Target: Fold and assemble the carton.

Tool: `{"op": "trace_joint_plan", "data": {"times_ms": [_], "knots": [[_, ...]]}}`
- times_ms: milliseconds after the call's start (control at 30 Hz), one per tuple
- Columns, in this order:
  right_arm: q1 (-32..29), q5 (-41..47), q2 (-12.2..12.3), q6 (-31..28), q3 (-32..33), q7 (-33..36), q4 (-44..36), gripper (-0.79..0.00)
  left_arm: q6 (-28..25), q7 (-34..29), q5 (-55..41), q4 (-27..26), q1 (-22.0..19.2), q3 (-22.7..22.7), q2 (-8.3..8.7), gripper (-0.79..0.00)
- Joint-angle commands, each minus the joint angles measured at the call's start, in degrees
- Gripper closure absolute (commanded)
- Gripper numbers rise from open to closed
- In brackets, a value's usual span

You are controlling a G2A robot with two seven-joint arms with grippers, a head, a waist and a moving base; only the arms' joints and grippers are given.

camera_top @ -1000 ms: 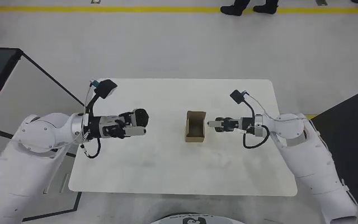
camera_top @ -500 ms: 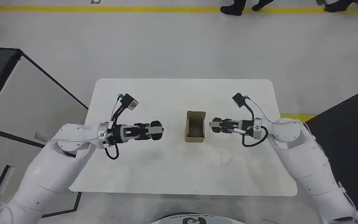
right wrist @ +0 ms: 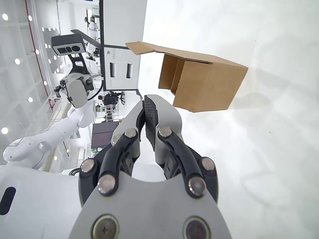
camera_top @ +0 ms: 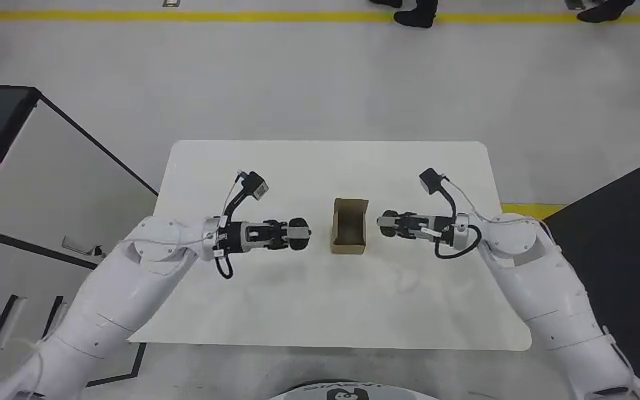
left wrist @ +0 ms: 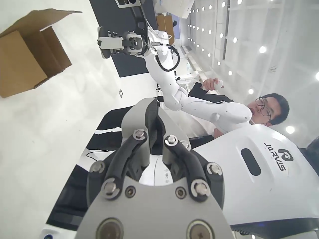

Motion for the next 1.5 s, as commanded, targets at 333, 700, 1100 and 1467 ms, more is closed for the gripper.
{"op": "trace_joint_plan", "data": {"times_ms": [333, 700, 1100, 1467], "knots": [[-0.3, 3.5, -1.2, -2.9, -2.9, -5.9, 5.5, 0.000, -0.9, 7.8, -1.3, 16.2, -8.7, 15.4, -7.56, 0.000], [-0.6, 3.5, -1.4, -3.0, -3.3, -7.2, 5.5, 0.000, 0.4, 11.3, 0.8, 17.4, -8.8, 16.1, -8.38, 0.000], [-0.6, 3.7, -2.1, -7.4, -4.5, -10.7, 5.7, 0.000, 3.5, 18.4, 3.4, 20.5, -12.3, 20.2, -12.11, 0.000], [-1.1, 3.0, -2.4, -5.4, -5.1, -13.3, 5.4, 0.000, 6.1, 21.8, 5.0, 20.9, -11.1, 18.9, -12.65, 0.000]]}}
